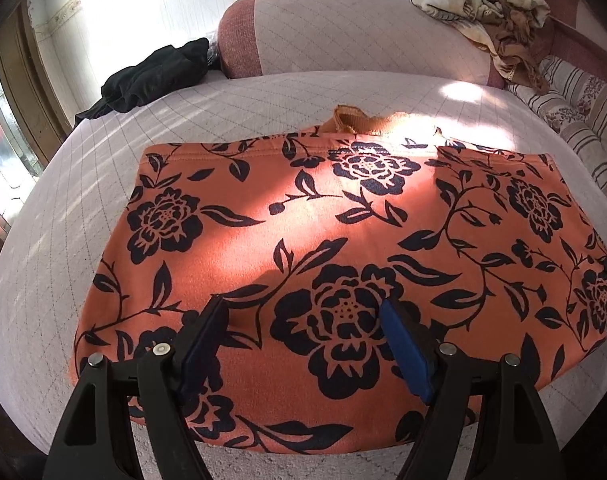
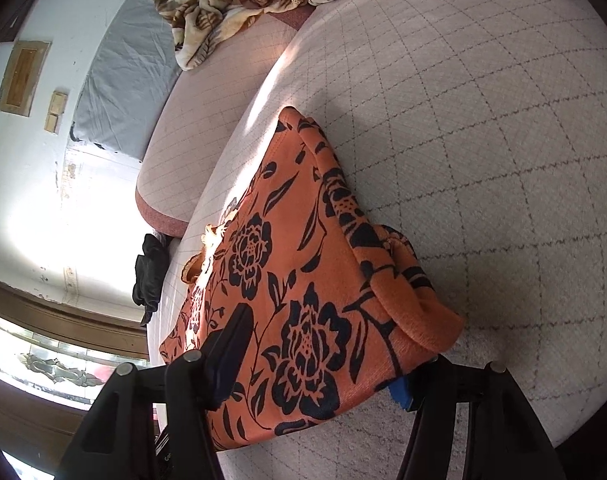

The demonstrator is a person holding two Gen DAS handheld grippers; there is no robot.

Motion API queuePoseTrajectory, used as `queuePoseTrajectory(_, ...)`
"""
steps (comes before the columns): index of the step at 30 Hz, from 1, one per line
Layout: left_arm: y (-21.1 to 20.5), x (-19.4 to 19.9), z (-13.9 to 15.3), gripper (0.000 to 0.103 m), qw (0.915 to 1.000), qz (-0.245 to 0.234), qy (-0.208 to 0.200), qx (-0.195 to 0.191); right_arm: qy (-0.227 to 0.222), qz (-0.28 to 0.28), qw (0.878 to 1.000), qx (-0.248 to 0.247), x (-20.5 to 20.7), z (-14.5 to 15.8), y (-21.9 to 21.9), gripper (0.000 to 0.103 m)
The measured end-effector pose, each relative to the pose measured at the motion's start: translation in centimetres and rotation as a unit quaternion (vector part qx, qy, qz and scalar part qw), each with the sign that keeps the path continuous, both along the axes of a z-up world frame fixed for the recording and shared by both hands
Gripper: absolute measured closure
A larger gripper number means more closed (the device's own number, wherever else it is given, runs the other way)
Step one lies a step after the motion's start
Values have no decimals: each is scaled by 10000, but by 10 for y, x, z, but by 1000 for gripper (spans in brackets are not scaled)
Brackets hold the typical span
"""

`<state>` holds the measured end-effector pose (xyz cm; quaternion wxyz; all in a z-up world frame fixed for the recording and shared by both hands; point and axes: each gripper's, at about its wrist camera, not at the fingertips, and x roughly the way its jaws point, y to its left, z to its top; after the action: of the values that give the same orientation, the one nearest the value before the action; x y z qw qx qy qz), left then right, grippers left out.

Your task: Fold small clothes

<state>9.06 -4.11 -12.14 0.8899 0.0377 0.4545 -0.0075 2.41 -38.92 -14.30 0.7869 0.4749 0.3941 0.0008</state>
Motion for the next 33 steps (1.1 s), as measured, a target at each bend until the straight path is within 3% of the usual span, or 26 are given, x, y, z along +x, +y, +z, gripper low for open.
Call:
queuePoseTrajectory(3,3,1,9,24,9998,57,-129,-109,18,-13,10000,-5,0,-1,1,40)
queuePoseTrajectory(8,0,9,-8,24,9998,61,182,-38,57,-1,10000,-82,3,0,2,40)
queuePoseTrajectory(18,2,7,7,24,9997,81,-41,-226,88,24,9998,-148,6,1,3,40)
queuePoseTrajectory(23,-1,13,-11,24,9997,42,232,-92,87,27,9999,-145,7,0,3,40)
queuePoseTrajectory(29,4,3,14,24,9991,92,-201,-373,65,-15,9999,-142,6,3,-1,40)
queuePoseTrajectory(32,-3,13,-11,22,9996,-6,243,-144,86,-21,9997,-207,8,3,-2,40)
queuePoseTrajectory(33,-6,13,-18,20,9998,-53,198,-18,138,-43,9997,-188,9,0,-3,40)
